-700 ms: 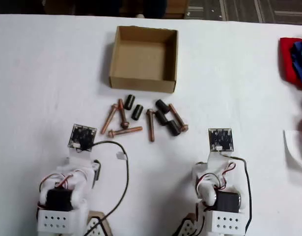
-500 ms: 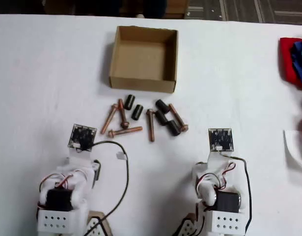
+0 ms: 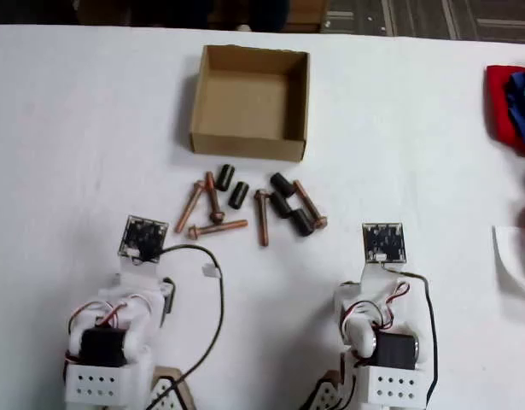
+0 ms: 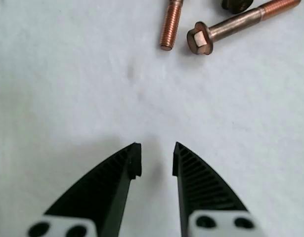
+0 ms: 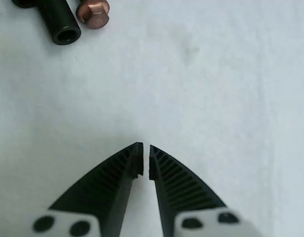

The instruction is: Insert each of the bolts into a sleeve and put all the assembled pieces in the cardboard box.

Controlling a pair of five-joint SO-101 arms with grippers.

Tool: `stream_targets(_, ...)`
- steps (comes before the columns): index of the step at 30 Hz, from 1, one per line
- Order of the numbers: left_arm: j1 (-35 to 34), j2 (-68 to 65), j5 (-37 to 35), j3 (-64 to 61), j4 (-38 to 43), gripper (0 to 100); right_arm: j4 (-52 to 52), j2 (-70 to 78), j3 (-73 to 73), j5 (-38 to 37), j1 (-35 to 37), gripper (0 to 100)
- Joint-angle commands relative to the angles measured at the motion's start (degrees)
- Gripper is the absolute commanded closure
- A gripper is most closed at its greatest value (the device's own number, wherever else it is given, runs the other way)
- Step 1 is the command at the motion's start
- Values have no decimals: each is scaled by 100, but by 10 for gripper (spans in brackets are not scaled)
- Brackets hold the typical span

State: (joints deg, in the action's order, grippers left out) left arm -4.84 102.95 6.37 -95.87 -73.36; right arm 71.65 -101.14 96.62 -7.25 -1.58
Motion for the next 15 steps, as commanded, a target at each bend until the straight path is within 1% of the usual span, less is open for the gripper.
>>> stream_targets(1,53,123,-35,-119,-18,871,13,-4,44,-9,57,978)
stream_targets(4,53,123,-35,-119,-18,871,13,-4,44,0,75,978)
stream_targets(8,53,123,-35,-119,-18,871,-312,-4,44,-35,382,978)
stream_targets(11,53,123,-35,-119,-18,871,-602,-4,44,-35,734,978)
stream_targets(15,53,123,-35,-119,-18,871,-602,-4,44,-26,1235,978)
